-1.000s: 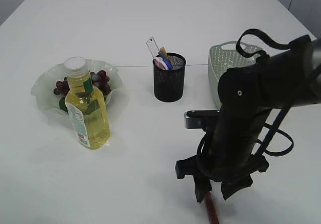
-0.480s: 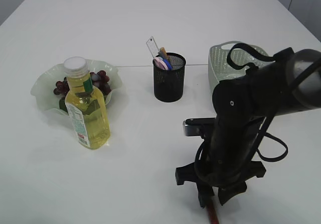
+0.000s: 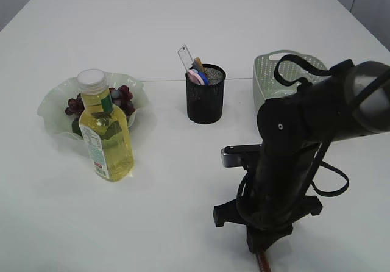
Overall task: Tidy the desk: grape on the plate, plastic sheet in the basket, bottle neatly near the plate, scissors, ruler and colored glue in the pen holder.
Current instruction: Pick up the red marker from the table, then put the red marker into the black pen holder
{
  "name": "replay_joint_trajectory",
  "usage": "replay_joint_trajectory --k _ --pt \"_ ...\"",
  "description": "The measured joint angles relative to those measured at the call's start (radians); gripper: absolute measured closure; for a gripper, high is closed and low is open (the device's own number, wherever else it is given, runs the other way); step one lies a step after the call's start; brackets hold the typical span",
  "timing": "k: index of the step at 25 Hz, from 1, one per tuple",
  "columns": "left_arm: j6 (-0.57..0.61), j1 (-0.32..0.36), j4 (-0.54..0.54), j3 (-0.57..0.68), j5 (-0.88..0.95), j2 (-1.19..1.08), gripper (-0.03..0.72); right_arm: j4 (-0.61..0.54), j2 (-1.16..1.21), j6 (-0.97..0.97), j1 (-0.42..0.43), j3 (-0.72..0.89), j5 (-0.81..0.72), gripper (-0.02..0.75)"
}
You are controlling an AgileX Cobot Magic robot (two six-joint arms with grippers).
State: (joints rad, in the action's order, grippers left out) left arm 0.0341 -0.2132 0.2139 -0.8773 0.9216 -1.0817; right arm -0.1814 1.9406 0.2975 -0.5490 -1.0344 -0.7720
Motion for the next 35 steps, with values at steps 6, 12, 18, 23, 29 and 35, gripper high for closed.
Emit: replay_joint_trajectory --k 6,12,18,23,29,35 --pt "0.0 0.0 0.0 0.0 -0.001 0.0 0.447 -0.081 0.0 -0.112 0.0 0.0 -0.002 0.655" --pt "0.0 0.0 0.0 0.0 -0.012 0.0 0.447 -0.315 -0.066 -0.385 0.005 0.0 -0.003 0.657" --pt "0.0 0.0 0.0 0.0 -0.021 0.0 0.447 -0.576 -0.154 -0.659 0.076 -0.033 -0.025 0.658" --pt "0.0 0.0 0.0 0.0 -0.022 0.0 0.447 -0.824 -0.17 -0.893 0.201 -0.076 -0.121 0.659" --pt "0.0 0.0 0.0 0.0 -0.014 0.0 0.447 -1.048 -0.17 -1.09 0.35 -0.123 -0.2 0.661" --pt "0.0 0.0 0.0 0.0 -0.01 0.0 0.447 -1.159 -0.17 -1.231 0.426 -0.172 -0.207 0.662"
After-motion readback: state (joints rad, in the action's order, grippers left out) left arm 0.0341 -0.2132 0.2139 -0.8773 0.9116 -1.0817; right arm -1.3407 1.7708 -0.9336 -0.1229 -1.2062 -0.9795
